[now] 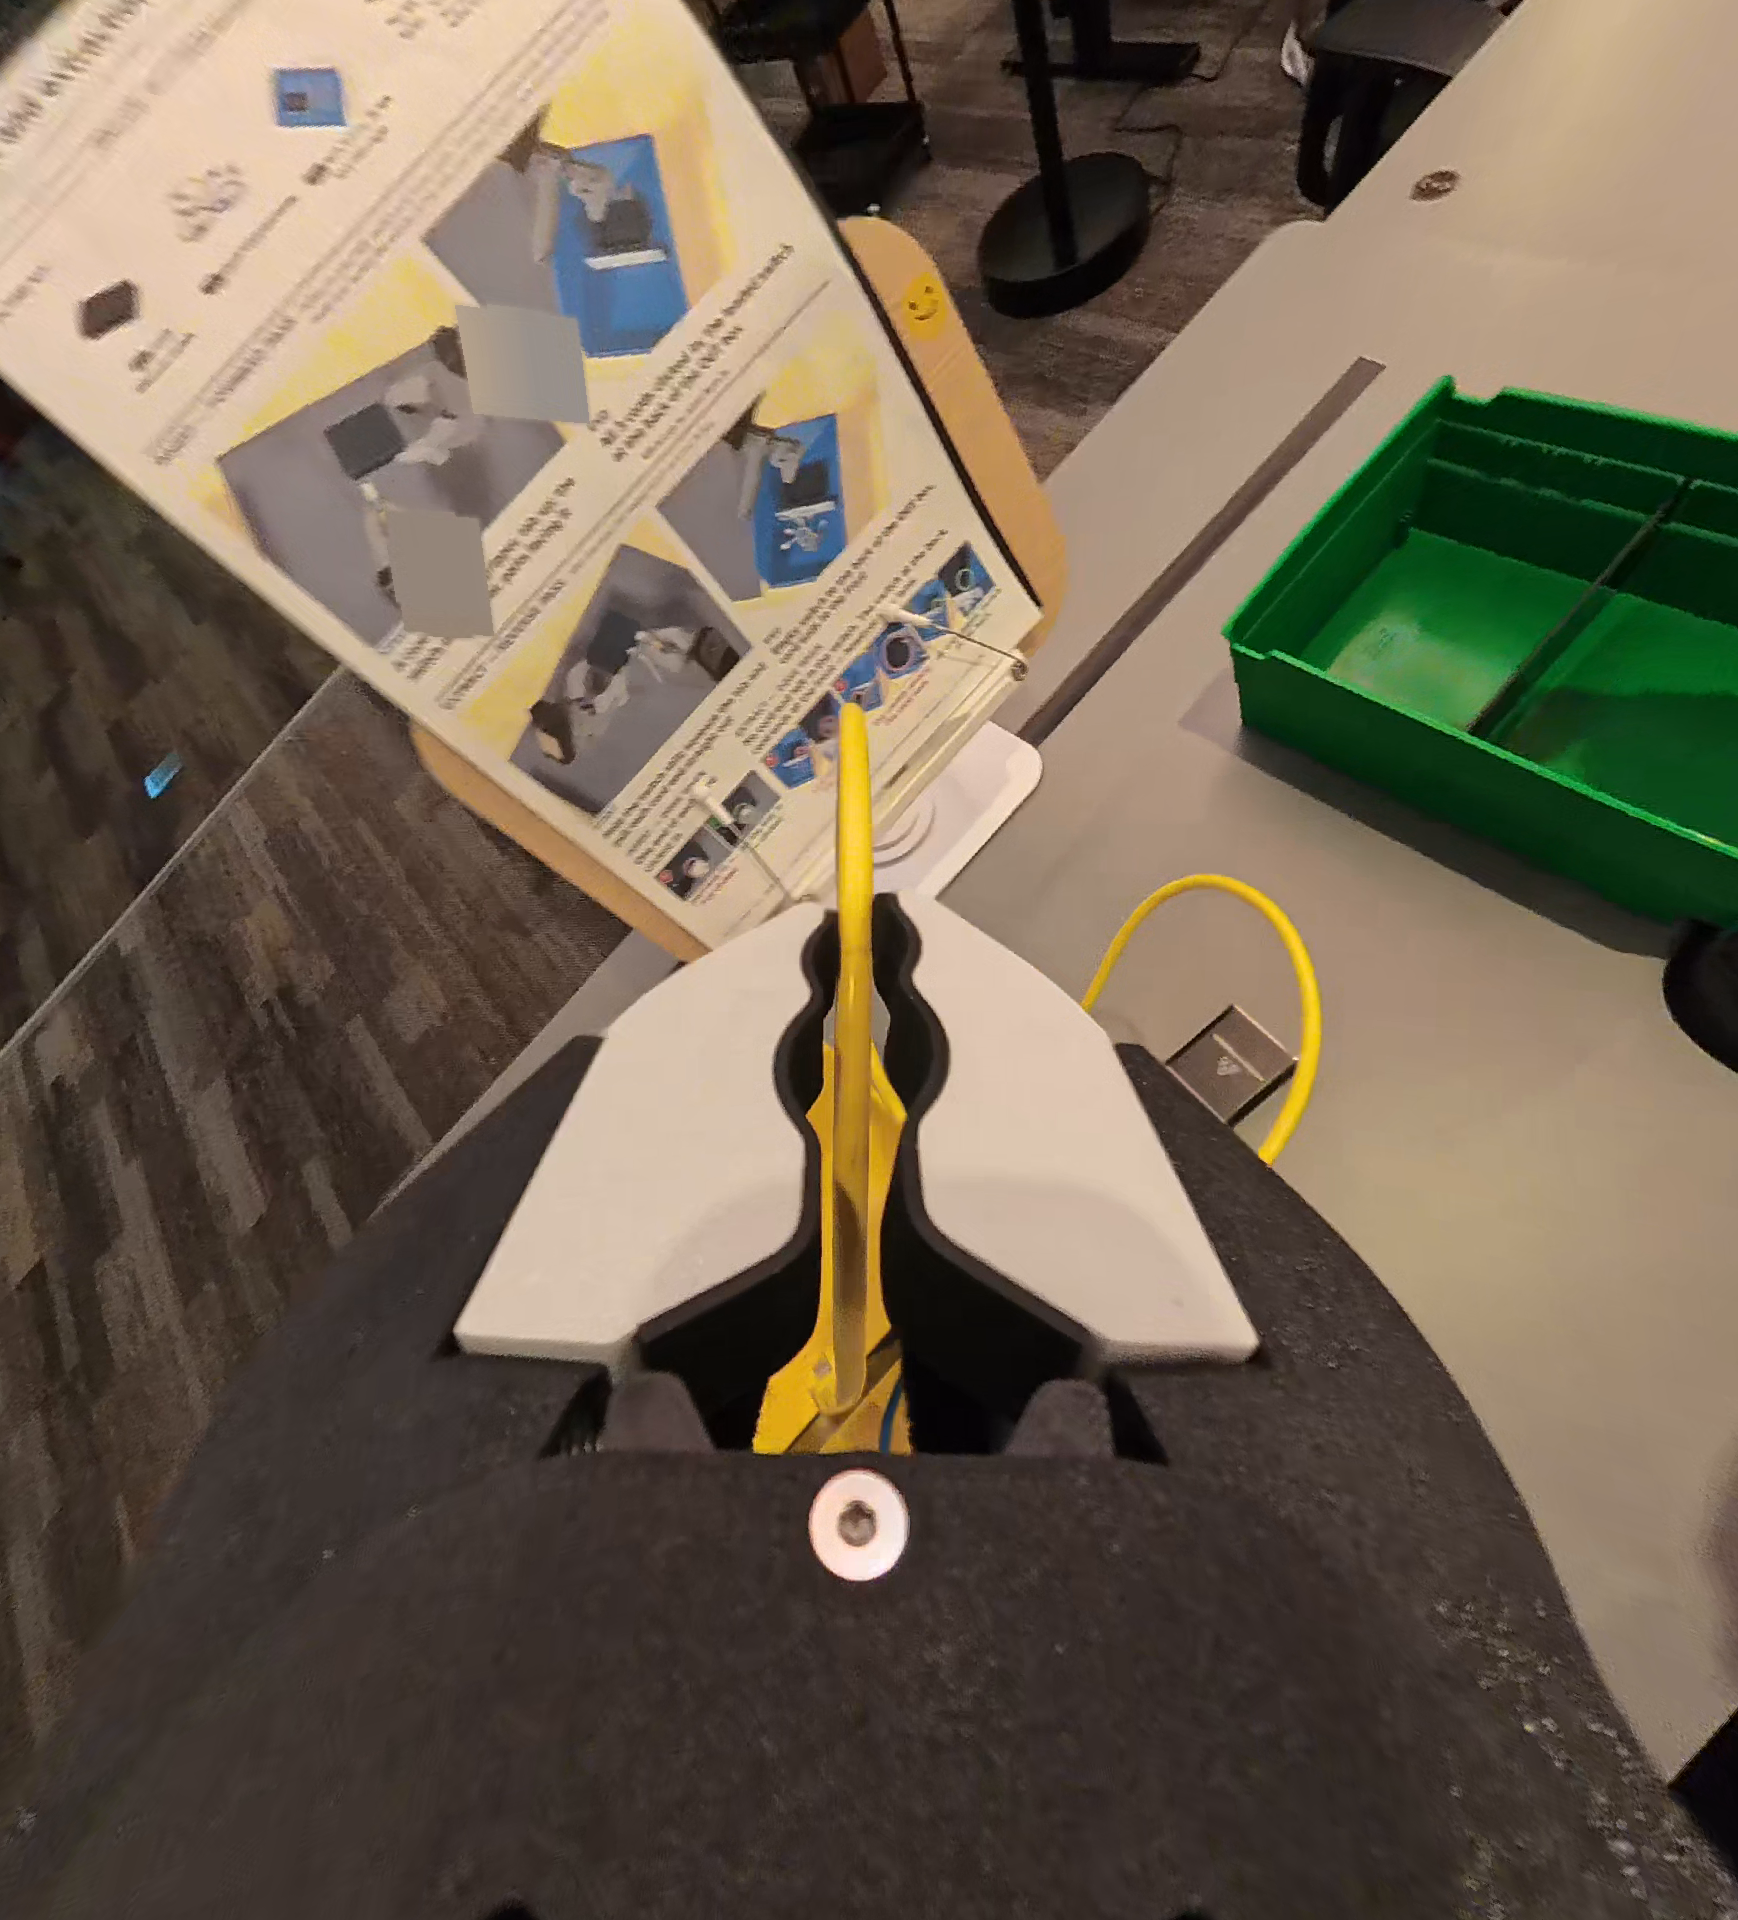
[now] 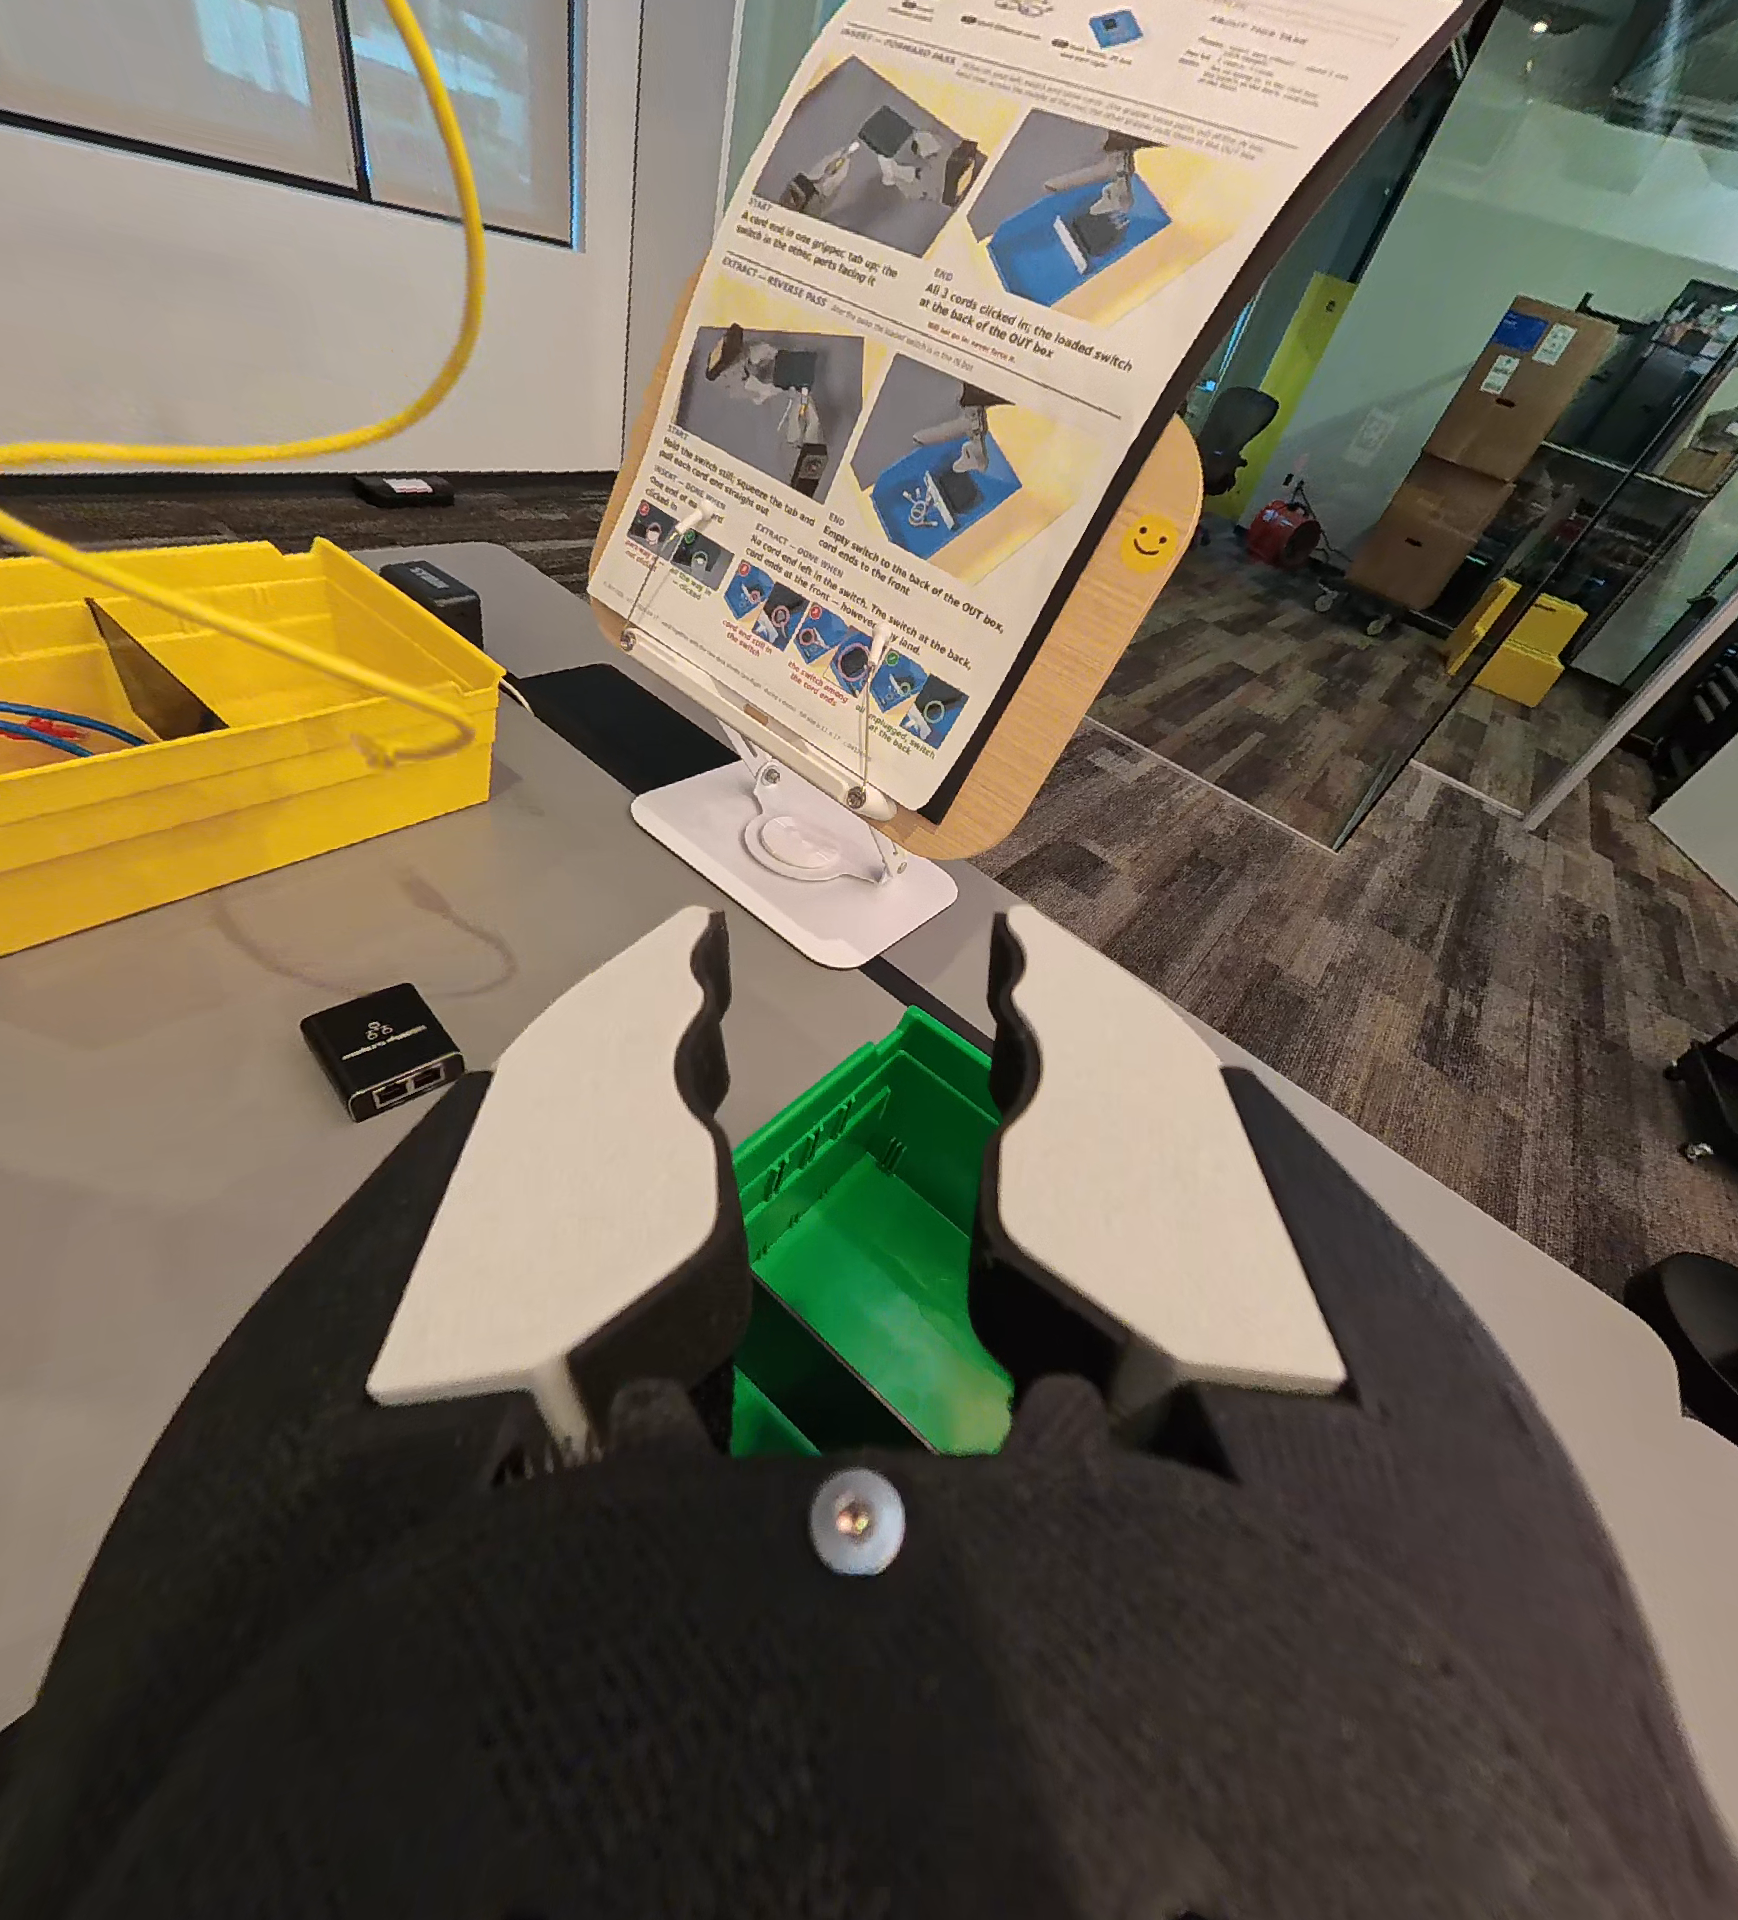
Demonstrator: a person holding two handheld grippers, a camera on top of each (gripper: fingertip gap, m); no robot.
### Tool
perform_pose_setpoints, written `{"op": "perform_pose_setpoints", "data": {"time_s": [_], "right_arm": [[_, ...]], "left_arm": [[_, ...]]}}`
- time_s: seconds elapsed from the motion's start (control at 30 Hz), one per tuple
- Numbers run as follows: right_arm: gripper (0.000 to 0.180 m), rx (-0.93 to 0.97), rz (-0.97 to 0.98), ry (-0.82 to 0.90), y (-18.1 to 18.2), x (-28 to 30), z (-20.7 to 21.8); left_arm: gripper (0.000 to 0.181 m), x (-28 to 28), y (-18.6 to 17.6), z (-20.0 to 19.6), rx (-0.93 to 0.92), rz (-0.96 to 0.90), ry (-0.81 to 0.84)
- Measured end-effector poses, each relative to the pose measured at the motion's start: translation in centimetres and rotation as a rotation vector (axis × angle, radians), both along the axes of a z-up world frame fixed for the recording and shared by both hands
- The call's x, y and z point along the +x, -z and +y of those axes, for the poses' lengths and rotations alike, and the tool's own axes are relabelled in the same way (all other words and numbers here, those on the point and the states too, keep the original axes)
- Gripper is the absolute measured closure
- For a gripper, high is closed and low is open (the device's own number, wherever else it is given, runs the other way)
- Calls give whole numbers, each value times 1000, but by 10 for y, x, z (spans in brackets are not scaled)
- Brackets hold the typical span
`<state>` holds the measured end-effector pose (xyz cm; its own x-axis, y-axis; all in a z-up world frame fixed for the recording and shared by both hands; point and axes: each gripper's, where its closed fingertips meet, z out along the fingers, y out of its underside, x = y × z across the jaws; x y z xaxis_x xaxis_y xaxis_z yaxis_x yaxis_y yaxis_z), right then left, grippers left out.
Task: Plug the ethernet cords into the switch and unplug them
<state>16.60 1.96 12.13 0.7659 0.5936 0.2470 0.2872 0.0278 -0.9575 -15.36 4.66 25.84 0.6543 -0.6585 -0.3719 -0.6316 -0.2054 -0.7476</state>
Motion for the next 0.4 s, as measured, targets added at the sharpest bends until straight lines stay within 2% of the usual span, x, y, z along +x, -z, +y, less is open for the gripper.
{"op": "perform_pose_setpoints", "data": {"time_s": [0.2,0.4], "right_arm": [[131,-6,0,-3,2,1,0],[131,-27,-5,-3,7,4,2]], "left_arm": [[175,35,57,12,-72,83,49],[175,54,93,20,-58,132,64]]}}
